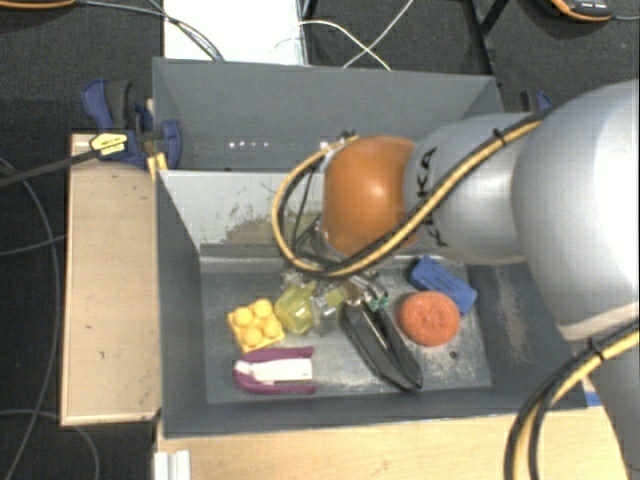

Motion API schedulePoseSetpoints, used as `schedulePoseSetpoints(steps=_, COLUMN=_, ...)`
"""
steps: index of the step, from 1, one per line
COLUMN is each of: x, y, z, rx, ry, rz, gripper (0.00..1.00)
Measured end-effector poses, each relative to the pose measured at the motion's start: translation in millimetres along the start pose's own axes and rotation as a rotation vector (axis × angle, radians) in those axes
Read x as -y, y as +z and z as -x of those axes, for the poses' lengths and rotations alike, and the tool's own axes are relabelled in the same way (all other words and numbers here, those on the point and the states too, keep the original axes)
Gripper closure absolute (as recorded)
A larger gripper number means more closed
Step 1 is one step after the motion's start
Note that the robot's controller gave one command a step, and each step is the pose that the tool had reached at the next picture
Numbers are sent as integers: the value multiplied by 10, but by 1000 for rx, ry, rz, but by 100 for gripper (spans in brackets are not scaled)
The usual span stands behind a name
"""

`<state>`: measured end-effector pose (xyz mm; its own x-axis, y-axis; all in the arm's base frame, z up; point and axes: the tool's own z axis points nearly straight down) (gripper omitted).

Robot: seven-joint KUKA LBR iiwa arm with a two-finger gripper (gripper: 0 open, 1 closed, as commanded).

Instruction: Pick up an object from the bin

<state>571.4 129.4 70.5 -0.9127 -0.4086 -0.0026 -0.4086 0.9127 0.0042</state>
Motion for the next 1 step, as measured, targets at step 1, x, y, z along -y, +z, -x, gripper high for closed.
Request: schedulePoseSetpoints(steps=1, x=-1, y=-11, z=0, rx=1, ry=1, rz=0, gripper=100)
